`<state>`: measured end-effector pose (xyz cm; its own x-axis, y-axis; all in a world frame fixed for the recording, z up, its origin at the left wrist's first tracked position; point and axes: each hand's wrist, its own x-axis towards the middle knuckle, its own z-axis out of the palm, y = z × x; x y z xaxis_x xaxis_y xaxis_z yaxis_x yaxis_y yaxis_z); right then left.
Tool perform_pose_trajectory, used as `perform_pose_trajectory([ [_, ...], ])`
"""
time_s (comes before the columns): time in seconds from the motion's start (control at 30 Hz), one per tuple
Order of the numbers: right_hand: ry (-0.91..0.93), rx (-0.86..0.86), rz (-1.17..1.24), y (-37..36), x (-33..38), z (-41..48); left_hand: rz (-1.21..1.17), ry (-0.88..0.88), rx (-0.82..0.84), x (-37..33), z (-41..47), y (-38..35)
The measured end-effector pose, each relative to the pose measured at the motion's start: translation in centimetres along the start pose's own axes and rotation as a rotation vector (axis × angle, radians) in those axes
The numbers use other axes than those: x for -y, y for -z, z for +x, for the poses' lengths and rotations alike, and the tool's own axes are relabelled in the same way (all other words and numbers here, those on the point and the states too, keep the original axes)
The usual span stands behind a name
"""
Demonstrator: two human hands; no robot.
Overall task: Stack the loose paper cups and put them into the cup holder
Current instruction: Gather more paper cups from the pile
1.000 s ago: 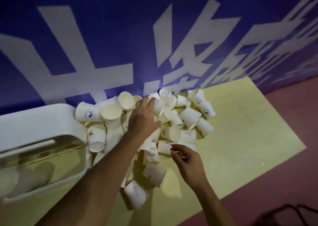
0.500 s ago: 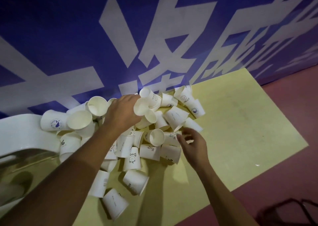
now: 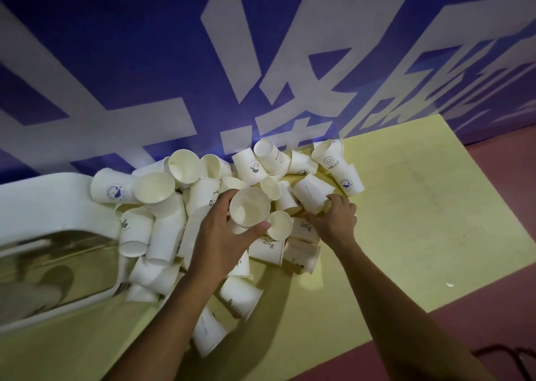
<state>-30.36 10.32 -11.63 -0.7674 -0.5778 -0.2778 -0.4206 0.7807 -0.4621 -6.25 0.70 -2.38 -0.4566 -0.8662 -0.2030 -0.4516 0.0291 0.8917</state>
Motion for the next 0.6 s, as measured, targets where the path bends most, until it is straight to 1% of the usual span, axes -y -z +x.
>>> perform_pose_trajectory([
  [0.13,0.073,-0.063,0.322,0.9,0.6,-1.5,-0.024,-0.012,-0.011,0.3,-0.8,2.0],
  [0.17,0.105,-0.075,0.366,1.4,1.2,-2.3,-0.025,-0.017,-0.017,0.4,-1.1,2.7],
  [0.27,0.218,-0.109,0.394,2.9,4.1,-5.9,-0.079,-0.002,-0.029,1.5,-2.3,5.4],
  [0.37,0.306,-0.099,0.406,3.3,7.8,-10.1,-0.114,-0.017,-0.057,3.1,-4.0,8.7],
  [0.5,0.417,-0.071,0.359,1.8,13.3,-16.1,-0.077,-0.053,-0.118,5.3,-7.4,14.2],
  [0.6,0.515,-0.012,0.345,-0.5,17.7,-20.3,-0.11,-0.066,-0.146,7.4,-10.4,19.2],
])
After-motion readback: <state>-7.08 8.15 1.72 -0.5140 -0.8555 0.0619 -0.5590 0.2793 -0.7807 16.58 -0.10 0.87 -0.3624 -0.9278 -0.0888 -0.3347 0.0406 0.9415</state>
